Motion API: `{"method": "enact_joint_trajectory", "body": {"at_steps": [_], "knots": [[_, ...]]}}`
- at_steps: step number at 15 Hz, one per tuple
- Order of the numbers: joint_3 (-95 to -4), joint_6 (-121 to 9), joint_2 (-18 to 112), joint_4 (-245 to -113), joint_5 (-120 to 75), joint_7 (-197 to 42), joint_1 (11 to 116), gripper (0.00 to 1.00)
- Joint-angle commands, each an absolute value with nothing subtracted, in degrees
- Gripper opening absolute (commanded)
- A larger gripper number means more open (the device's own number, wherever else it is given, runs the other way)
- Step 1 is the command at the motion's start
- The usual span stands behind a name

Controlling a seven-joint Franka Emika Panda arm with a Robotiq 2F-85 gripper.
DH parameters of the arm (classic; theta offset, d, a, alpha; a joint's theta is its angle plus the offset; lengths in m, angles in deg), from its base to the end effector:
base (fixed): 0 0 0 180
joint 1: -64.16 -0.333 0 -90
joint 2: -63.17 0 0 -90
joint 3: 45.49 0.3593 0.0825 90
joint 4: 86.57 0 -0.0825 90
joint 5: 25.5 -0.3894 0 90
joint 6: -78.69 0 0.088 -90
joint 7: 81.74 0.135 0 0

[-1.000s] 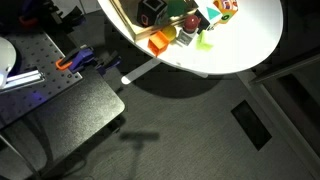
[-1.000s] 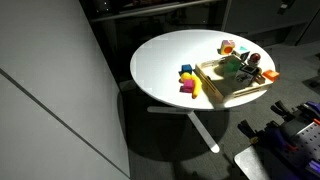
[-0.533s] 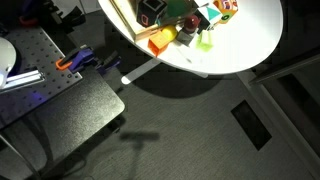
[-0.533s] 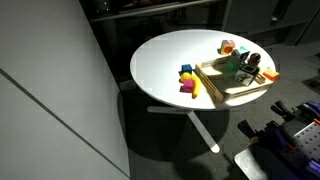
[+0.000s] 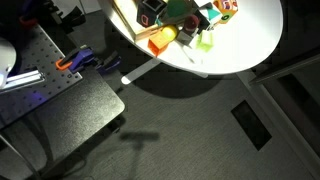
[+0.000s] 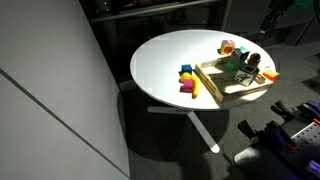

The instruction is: Put the maroon fruit in the box

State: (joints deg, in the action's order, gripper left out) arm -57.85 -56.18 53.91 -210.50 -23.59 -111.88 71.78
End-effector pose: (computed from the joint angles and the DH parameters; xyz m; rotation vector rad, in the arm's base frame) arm 0.5373 -0.1947 0.3378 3.0589 0.3127 0.0075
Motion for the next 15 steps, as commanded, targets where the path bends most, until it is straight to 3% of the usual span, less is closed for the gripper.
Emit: {"method": "enact_joint_trajectory", "body": {"at_steps": [1,15], "knots": [[-56.27,-58.87,50.66,-209.6,-23.25,-109.45,73.97,1.0],[-53.27,-67.14,40.0,-207.26,-22.92,-108.57,77.21,1.0]]}}
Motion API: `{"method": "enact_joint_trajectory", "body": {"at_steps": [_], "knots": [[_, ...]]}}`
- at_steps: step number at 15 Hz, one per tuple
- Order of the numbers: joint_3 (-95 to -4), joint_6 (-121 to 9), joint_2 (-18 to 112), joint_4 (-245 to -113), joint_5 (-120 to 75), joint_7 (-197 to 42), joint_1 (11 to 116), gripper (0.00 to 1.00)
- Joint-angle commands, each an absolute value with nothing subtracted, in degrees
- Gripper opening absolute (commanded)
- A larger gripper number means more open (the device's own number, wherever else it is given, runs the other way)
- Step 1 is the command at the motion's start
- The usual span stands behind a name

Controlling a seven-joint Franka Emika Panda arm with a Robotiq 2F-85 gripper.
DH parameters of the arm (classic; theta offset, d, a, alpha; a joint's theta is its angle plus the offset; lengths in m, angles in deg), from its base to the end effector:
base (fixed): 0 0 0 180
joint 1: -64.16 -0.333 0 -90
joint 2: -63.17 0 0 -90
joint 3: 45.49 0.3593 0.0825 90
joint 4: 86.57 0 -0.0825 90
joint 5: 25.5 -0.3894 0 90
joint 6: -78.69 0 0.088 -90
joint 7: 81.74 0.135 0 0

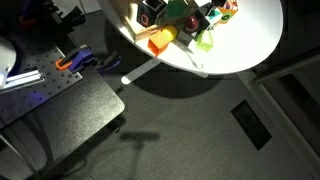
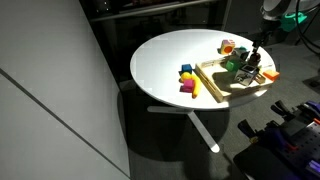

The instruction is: Put the maroon fruit in the box

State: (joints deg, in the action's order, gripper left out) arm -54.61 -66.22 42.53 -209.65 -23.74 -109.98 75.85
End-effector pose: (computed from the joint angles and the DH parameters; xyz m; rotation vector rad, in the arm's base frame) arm 0.5536 -0.2095 0.2445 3.0538 0.2531 -0.0126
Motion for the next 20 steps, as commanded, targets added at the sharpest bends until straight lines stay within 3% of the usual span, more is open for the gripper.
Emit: {"method": "enact_joint_trajectory", "body": {"at_steps": [1,9,10,11,16,20], "knots": [[-53.17,-67.78,39.29,-206.97,-22.81,-108.54,77.28,1.0],[-53.69,-67.48,33.54,-202.7,-21.21,-105.86,76.82,1.0],[-53.76,-67.32,33.03,-202.2,-20.91,-105.41,76.74,0.75],[-53.84,-67.16,32.55,-201.78,-20.48,-104.91,76.65,0.75],[-53.7,-63.86,33.59,-200.84,-19.12,-103.46,76.17,0.34],[-52.82,-58.94,37.68,-200.92,-19.17,-104.52,76.08,0.32]]}}
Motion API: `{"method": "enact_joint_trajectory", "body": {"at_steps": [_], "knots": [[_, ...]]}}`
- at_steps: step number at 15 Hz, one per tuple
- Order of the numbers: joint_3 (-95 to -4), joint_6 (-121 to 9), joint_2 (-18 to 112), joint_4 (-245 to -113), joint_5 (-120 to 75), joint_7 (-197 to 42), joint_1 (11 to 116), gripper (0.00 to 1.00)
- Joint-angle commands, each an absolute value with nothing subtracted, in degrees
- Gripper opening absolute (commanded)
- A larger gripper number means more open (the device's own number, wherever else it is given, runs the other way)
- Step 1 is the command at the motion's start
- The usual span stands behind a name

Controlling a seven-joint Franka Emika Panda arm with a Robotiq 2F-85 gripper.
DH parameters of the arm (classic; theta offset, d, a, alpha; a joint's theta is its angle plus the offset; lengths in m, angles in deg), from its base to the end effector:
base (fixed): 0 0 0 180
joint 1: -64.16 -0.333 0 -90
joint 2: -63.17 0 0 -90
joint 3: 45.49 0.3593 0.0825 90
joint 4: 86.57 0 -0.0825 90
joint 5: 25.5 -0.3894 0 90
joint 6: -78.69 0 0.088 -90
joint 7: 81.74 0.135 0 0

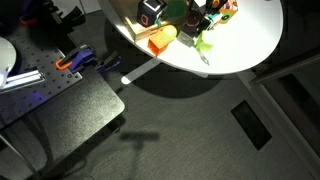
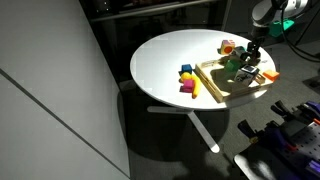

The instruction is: Put the maroon fruit in the box

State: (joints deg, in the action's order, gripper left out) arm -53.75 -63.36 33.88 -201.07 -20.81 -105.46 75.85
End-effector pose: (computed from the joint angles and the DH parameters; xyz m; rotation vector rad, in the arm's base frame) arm 0.5916 -0.2133 0.2061 3.0300 0.2252 -0.1062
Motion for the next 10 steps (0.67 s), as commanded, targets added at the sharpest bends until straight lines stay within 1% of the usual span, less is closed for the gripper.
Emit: {"method": "enact_joint_trajectory", "body": {"at_steps": [1,10], "knots": [[-52.47,-57.92,38.75,-200.95,-19.33,-104.92,76.12,0.32],[-49.19,-49.95,48.24,-202.23,-20.96,-107.99,74.47,0.32]]}}
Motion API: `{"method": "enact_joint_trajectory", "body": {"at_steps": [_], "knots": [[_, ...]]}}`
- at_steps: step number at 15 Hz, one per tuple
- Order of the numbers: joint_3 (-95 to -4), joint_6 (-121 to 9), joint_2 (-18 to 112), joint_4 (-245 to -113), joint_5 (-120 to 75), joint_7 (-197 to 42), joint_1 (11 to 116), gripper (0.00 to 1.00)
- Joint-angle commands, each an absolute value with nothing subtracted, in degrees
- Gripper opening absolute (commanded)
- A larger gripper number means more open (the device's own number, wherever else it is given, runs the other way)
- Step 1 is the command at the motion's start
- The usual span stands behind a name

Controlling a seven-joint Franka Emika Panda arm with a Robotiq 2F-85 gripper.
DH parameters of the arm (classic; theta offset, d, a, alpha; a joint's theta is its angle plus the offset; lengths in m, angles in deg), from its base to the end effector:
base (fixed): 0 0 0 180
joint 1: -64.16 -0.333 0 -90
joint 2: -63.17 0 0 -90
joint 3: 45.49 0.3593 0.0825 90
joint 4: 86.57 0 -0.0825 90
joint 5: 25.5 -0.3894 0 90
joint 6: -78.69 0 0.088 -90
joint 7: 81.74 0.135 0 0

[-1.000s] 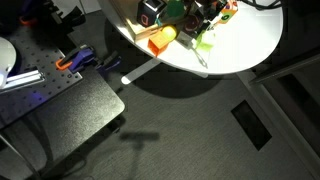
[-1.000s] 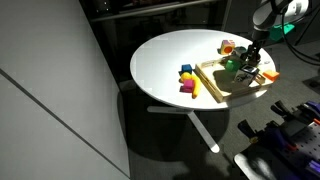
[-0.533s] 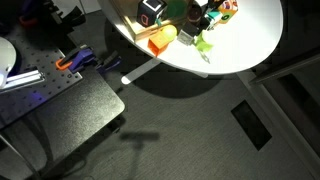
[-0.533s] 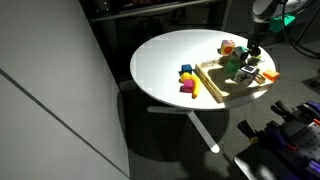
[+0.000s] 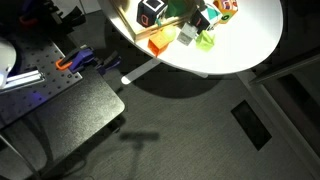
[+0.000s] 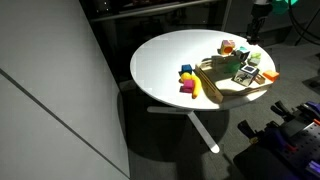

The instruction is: Put the maroon fruit in the box

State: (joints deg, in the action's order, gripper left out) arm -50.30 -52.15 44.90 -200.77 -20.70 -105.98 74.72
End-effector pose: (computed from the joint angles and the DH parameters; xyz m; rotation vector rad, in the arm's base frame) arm 0.5956 -0.1655 0.3097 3.0486 0.3280 -0.0866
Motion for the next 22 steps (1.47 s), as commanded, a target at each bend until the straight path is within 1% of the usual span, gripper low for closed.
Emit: {"method": "enact_joint_trajectory", "body": {"at_steps": [1,9,10,11,12,13,14,15,18,22], "knots": [[-48.71,-49.39,48.99,-202.51,-21.27,-108.79,74.24,0.32],[-45.95,-46.67,53.21,-206.84,-22.83,-114.5,72.21,0.32],[-45.8,-46.62,53.62,-207.38,-22.78,-114.96,71.95,0.45],[-45.7,-46.72,54.1,-208.0,-22.7,-115.31,71.7,0.81],[-45.67,-46.65,54.44,-208.4,-22.67,-115.63,71.47,0.81],[-45.66,-46.73,54.92,-208.88,-22.6,-115.99,71.21,0.87],[-45.71,-46.73,55.39,-209.22,-22.52,-116.12,71.01,0.95],[-45.77,-46.58,55.98,-209.48,-22.51,-116.38,70.85,1.0],[-46.08,-44.55,57.82,-209.74,-22.59,-116.68,70.56,1.0],[-46.7,-38.29,60.6,-209.09,-21.92,-114.94,70.23,1.0]]}}
